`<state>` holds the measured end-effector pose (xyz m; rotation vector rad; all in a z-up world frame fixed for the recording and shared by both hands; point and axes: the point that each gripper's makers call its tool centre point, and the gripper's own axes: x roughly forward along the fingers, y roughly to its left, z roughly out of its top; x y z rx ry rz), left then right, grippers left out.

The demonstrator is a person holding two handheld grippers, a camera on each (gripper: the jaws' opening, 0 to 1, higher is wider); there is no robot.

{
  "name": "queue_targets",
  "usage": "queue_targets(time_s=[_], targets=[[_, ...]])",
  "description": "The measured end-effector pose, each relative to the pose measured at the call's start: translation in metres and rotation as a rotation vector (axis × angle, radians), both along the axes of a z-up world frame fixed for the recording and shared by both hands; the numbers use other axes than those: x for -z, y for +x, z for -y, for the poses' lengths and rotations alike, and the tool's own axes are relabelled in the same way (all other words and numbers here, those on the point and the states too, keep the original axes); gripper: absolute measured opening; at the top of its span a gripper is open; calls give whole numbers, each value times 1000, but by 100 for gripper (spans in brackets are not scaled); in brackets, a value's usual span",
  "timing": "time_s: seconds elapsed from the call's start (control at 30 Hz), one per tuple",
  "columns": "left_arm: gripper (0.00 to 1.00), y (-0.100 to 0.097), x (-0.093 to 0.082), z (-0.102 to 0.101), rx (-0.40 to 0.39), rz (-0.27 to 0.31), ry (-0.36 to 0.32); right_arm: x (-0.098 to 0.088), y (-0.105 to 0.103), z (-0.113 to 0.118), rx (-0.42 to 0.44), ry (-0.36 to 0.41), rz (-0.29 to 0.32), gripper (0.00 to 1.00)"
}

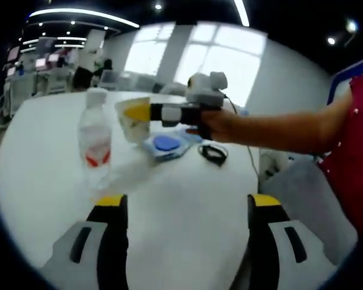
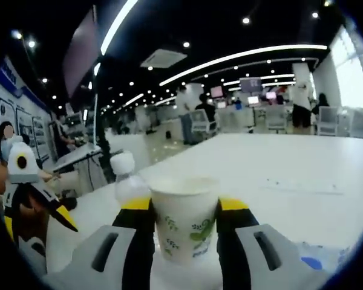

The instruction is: Arrange the tabletop items into an orderly group along one side of the table until the central work area is clear of visible clutter.

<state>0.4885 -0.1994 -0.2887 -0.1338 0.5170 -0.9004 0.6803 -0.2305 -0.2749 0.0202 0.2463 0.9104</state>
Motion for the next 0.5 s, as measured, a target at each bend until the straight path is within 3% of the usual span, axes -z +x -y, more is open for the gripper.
queue_targets(time_s=[0.5], targets=[[78, 4, 5, 1, 3, -18, 0, 34, 11, -4, 24, -32, -10, 38]])
